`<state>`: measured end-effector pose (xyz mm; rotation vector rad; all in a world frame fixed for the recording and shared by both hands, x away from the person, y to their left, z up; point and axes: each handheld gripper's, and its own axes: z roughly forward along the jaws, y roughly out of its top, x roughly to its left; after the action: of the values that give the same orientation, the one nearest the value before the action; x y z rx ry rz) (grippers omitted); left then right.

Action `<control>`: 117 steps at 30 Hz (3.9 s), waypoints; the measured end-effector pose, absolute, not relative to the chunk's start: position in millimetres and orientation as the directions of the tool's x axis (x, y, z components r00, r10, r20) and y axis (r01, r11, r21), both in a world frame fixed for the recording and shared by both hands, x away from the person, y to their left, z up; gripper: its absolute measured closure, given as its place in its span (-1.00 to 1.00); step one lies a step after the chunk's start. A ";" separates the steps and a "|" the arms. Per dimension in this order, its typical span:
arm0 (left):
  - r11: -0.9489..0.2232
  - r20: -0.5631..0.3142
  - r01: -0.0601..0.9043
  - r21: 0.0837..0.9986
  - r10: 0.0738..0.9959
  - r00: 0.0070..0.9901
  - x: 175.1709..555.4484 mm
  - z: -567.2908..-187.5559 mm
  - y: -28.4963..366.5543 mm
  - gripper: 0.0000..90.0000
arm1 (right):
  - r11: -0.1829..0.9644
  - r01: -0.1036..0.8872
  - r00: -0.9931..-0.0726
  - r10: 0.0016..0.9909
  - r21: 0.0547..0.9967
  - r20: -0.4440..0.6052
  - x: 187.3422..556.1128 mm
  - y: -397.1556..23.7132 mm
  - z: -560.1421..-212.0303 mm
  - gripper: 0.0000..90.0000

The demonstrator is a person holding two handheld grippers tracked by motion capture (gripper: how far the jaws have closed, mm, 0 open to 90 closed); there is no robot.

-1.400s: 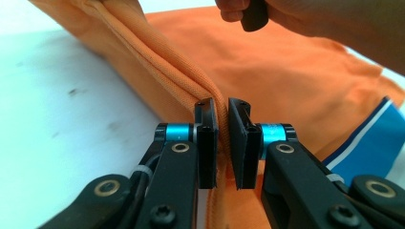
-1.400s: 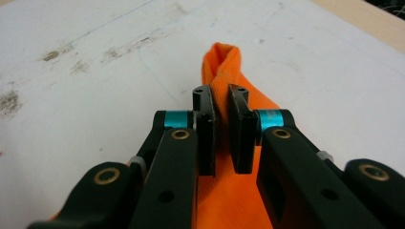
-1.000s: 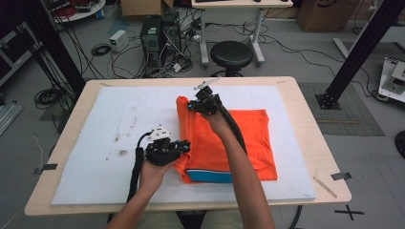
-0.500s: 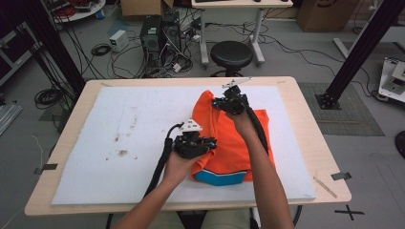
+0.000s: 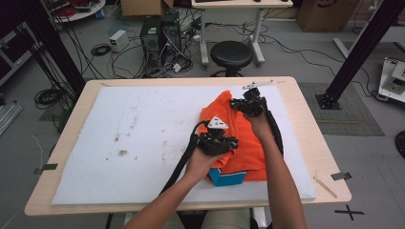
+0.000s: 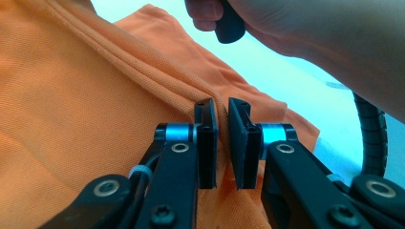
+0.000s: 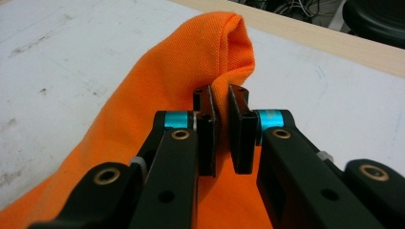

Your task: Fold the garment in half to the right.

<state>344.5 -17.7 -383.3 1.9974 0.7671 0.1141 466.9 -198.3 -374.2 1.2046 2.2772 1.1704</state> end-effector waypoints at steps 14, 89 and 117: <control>-0.396 -0.216 0.465 0.792 0.531 0.819 348.3 -387.7 -67.0 0.81 | 0.273 0.565 -0.540 0.835 0.779 0.099 461.6 -240.7 -383.3 0.86; -0.113 -0.126 0.391 0.913 0.836 0.535 349.6 -441.4 239.0 -0.48 | 0.255 0.667 -0.351 0.936 0.700 -0.006 418.6 -293.2 -404.4 0.44; -0.115 -0.132 0.386 0.916 0.820 0.557 347.3 -440.0 245.1 -0.48 | 0.251 0.698 -0.280 0.958 0.670 -0.067 450.9 -281.3 -408.8 0.47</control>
<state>347.3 245.1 -440.0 1.7203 1.0114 0.5067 450.9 -281.3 -408.8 1.5033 2.0608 0.7367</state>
